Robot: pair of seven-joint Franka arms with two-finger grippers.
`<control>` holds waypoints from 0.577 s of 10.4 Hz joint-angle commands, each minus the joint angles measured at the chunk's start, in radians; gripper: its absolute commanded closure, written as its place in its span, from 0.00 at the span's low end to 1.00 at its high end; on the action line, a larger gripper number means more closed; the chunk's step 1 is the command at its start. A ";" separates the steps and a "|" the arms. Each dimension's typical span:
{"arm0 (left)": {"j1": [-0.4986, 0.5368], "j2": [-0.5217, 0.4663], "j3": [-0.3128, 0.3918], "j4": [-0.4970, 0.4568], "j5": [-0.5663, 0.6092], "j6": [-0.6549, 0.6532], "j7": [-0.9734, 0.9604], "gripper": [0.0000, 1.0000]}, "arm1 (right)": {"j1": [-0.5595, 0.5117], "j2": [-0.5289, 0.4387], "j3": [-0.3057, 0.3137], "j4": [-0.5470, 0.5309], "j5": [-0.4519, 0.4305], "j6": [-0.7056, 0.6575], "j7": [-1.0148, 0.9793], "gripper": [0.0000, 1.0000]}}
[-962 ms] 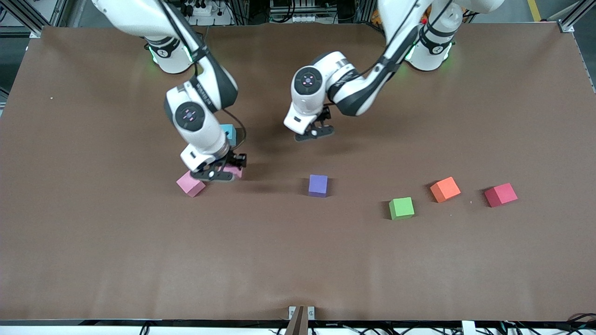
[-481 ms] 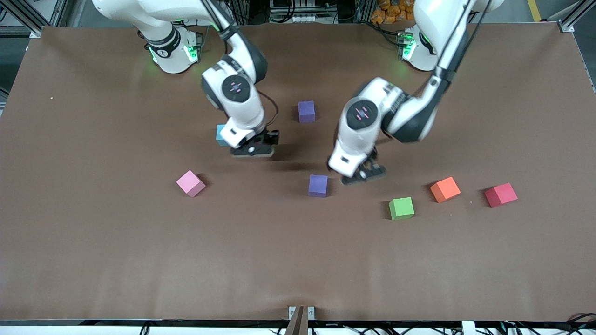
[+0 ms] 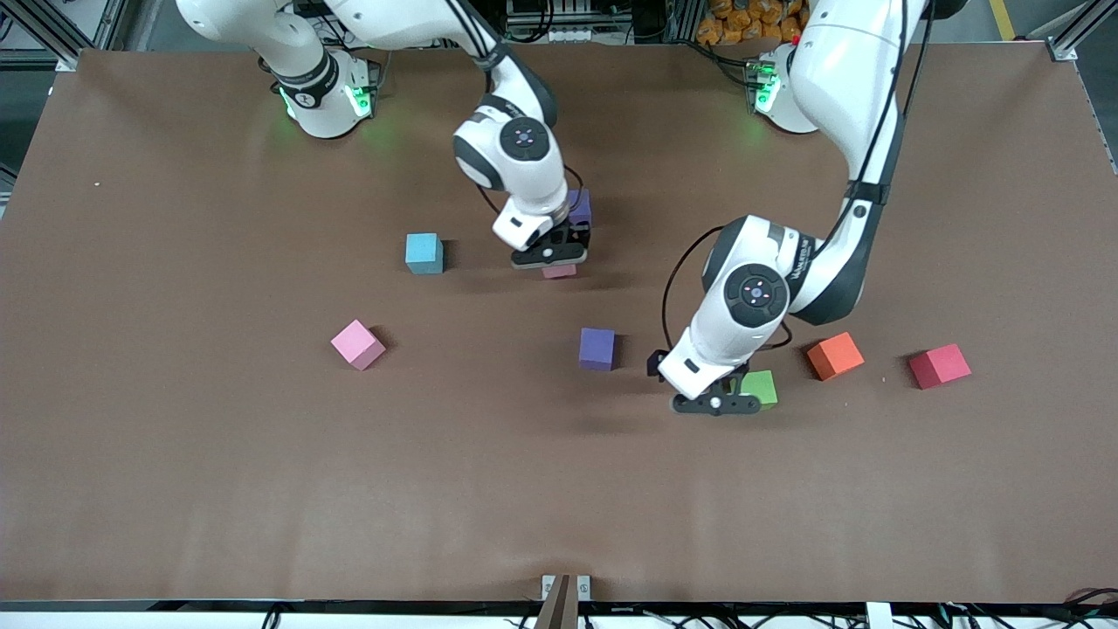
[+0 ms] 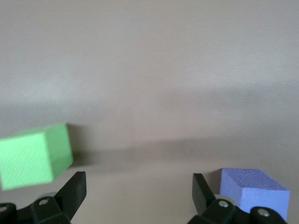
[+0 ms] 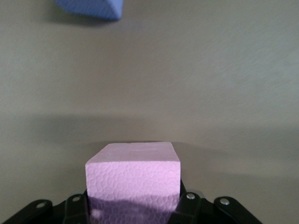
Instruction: Arrange blocks into number 1
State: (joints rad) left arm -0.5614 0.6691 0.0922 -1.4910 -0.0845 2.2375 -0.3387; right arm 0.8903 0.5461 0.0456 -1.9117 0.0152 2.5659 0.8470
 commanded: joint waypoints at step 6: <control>-0.115 0.102 -0.011 0.054 -0.027 0.106 0.035 0.00 | 0.084 0.015 -0.007 -0.004 -0.008 -0.007 0.089 0.46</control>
State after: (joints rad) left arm -0.6628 0.7480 0.0752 -1.4670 -0.0849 2.3310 -0.3265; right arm 0.9642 0.5637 0.0461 -1.8993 0.0150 2.5585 0.9138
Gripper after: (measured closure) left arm 0.000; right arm 0.401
